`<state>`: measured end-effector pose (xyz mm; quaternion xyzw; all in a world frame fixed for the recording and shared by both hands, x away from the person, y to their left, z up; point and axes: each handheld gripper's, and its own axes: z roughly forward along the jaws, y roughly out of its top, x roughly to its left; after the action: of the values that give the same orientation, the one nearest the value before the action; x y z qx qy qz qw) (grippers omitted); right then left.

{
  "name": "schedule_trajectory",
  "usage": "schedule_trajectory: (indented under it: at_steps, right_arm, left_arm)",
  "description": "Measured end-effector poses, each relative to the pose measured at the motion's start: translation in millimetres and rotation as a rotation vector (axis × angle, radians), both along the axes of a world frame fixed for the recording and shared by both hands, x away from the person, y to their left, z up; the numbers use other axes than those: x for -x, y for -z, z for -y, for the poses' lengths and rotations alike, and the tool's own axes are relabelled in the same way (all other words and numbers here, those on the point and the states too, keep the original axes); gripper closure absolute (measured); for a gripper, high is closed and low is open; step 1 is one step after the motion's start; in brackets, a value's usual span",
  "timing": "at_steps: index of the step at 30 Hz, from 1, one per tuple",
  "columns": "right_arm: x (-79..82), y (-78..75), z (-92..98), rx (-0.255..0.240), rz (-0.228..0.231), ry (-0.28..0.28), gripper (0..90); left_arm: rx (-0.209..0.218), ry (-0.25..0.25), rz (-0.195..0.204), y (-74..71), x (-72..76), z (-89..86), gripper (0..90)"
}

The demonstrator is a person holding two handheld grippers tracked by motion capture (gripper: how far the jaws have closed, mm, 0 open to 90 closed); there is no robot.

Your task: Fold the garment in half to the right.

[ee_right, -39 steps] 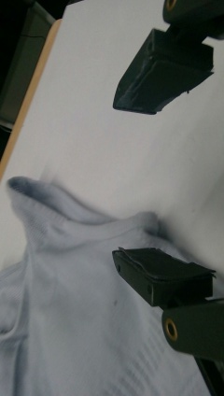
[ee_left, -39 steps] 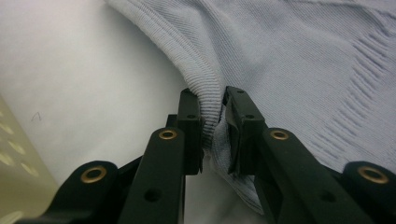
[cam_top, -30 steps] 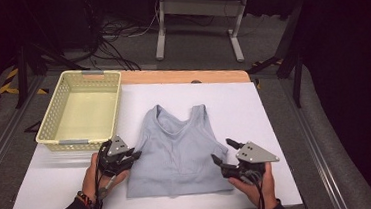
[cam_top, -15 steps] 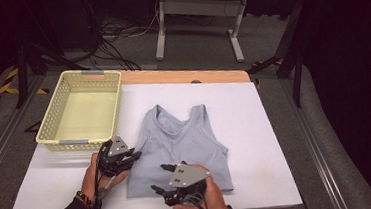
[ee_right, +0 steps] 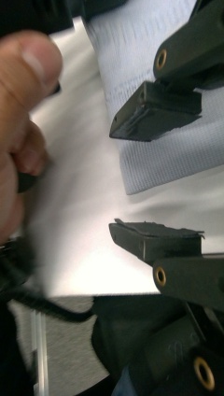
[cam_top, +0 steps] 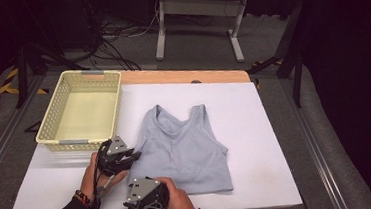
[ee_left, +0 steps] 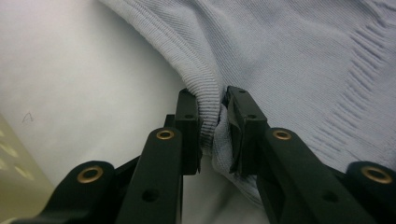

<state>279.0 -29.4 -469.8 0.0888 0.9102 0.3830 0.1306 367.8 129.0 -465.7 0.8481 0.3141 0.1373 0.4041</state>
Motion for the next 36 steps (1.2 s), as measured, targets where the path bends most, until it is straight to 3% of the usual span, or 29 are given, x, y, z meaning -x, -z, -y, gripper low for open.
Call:
schedule_trajectory:
  at_steps: [1, 5, 6, 9, 11, 13, 23, 31, 32, 34, 36]
  right_arm:
    - [-0.6, 0.2, -1.4, 0.007, 0.009, 0.005, 43.1]
    - [-7.4, 0.0, -0.5, 0.002, -0.037, 0.068, 46.5]
    - [-8.7, -0.3, 0.1, 0.001, -0.04, 0.088, 53.6]
    - [-9.8, -0.3, 0.9, -0.001, -0.043, 0.096, 59.9]
    - [-10.6, -0.5, 2.2, -0.004, -0.031, 0.126, 75.6]
    - [-11.9, -0.7, 4.2, -0.012, -0.032, 0.138, 82.5]
    - [-8.9, -2.2, 12.2, -0.04, -0.02, 0.118, 84.6]
    - [-1.5, -17.3, 28.0, -0.079, 0.006, 0.113, 84.9]
    - [-0.8, -18.1, 30.7, -0.083, 0.003, 0.114, 84.9]
    - [-0.4, -16.2, 29.9, -0.076, 0.008, 0.11, 84.9]
    - [0.5, -15.1, 29.2, -0.073, 0.003, 0.109, 84.9]
  left_arm:
    - [-0.001, 0.001, 0.001, -0.1, 0.0, 0.0, 76.2]
    - [0.002, 0.006, -0.002, -0.6, -0.3, -0.7, 76.2]
    - [0.0, 0.007, -0.001, -0.9, -0.4, -0.9, 76.2]
    - [0.0, 0.007, 0.001, -1.2, -0.1, -0.9, 76.1]
    - [0.0, 0.01, 0.002, -1.3, -0.2, -1.1, 76.1]
    - [0.008, 0.007, 0.001, -1.2, -0.1, -1.3, 75.9]
    - [0.028, 0.002, 0.005, -3.2, 2.5, -1.3, 72.3]
    - [0.041, -0.038, 0.008, -4.5, 1.8, -7.1, 54.7]
    - [0.044, -0.044, -0.003, -5.1, 2.7, -9.5, 47.6]
    - [0.052, -0.05, -0.017, -6.3, 4.9, -14.5, 42.4]
    - [0.064, -0.049, -0.03, -7.1, 5.8, -17.6, 42.1]
